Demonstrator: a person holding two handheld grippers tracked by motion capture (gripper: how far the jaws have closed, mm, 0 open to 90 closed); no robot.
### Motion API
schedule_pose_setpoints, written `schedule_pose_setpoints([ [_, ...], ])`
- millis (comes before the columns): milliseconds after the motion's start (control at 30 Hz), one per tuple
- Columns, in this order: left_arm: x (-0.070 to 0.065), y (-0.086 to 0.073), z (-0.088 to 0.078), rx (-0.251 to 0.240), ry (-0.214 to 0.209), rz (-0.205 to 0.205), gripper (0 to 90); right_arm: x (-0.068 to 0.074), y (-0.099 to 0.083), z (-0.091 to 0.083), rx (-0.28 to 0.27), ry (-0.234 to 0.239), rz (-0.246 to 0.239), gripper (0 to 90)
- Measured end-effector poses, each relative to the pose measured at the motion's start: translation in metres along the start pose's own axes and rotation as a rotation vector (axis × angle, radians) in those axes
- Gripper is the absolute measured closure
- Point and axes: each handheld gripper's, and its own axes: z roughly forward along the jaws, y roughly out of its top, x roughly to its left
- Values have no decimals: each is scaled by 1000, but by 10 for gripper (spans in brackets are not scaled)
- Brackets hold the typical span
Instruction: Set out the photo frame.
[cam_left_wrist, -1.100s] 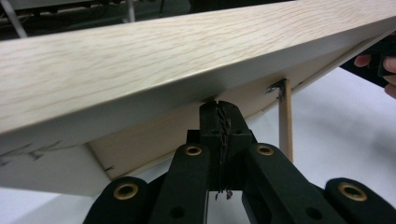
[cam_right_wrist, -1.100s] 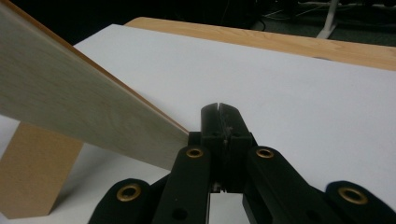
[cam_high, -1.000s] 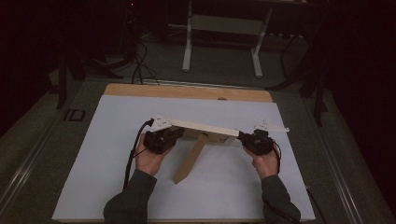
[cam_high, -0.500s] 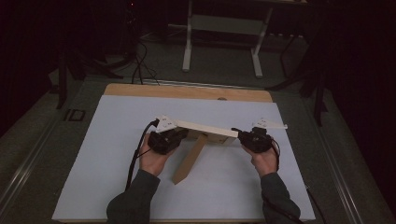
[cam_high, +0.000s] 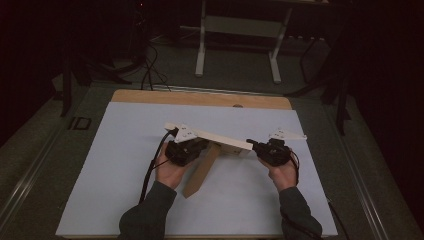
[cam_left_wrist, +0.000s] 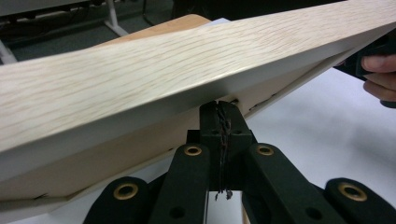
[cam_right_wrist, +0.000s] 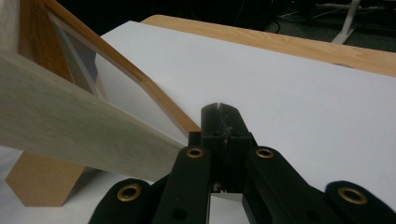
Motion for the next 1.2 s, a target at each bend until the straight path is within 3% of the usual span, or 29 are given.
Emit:
schedule_pose_setpoints([
  [533, -10, 2, 6, 4, -17, 22, 898, 4, 0, -1, 12, 11, -26, 900],
  [1200, -13, 4, 11, 17, -23, 26, 898, 13, 3, -2, 12, 38, -55, 900],
])
